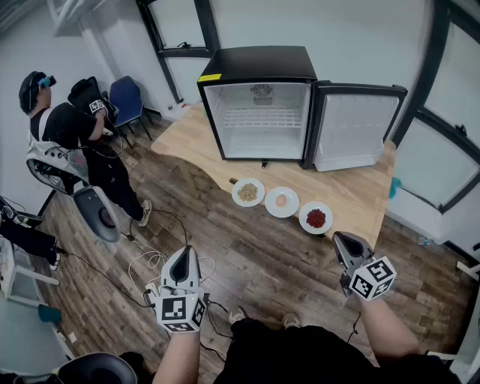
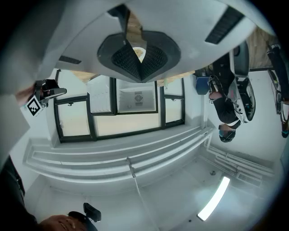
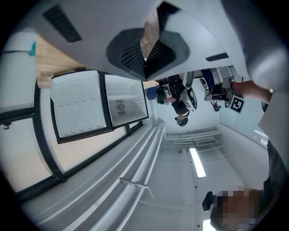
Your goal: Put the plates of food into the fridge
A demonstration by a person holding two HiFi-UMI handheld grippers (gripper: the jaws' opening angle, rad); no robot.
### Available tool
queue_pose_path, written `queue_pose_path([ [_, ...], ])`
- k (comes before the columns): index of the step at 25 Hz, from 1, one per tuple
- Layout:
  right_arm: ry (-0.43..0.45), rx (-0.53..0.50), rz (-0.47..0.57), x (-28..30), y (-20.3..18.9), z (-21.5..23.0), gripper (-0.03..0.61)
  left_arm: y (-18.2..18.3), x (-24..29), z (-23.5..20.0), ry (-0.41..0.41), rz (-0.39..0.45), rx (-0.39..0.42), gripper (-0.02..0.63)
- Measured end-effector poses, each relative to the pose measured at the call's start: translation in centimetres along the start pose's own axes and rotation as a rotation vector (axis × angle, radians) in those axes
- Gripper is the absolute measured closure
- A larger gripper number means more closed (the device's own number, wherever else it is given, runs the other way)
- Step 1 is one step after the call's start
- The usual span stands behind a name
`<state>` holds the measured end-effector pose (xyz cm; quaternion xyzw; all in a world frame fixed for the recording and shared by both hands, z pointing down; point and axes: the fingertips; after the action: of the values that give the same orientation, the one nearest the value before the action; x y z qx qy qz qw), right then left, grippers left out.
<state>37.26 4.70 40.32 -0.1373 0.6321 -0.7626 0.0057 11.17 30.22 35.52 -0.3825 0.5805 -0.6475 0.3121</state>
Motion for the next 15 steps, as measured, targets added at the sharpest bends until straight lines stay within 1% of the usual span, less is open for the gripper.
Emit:
queue_pose_path([
  [3, -0.007, -0.011, -0.014, 1.1, -0.2, -1.0, 0.557, -0.3, 0.2, -2.0, 0.001, -0.004, 0.002, 0.609],
  [5, -0.012, 0.002, -0.012, 2.0, -0.3, -1.6, 0.557, -0.4, 0.5, -3.1, -0.006, -0.001, -0.002, 0.609],
  [8, -0.017, 0.036, 0.009, 3.6, 0.0, -2.8, 0.557, -0.4, 1.2, -4.7, -0.029, 0.003, -0.004, 0.609],
  [15, -0.05, 0.023, 0.015, 8.7, 0.6, -6.5, 0.557, 0.2, 2.6, -9.2, -0.079, 0.024, 0.002, 0.609],
])
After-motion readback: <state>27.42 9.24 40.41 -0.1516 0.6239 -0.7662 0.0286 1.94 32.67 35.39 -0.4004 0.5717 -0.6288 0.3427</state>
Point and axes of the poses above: the fingertips, and each gripper's own axes: x forward along the fingers, z to its right, y out of its top, and after that the axes turned 3 degrees about y, right-handed
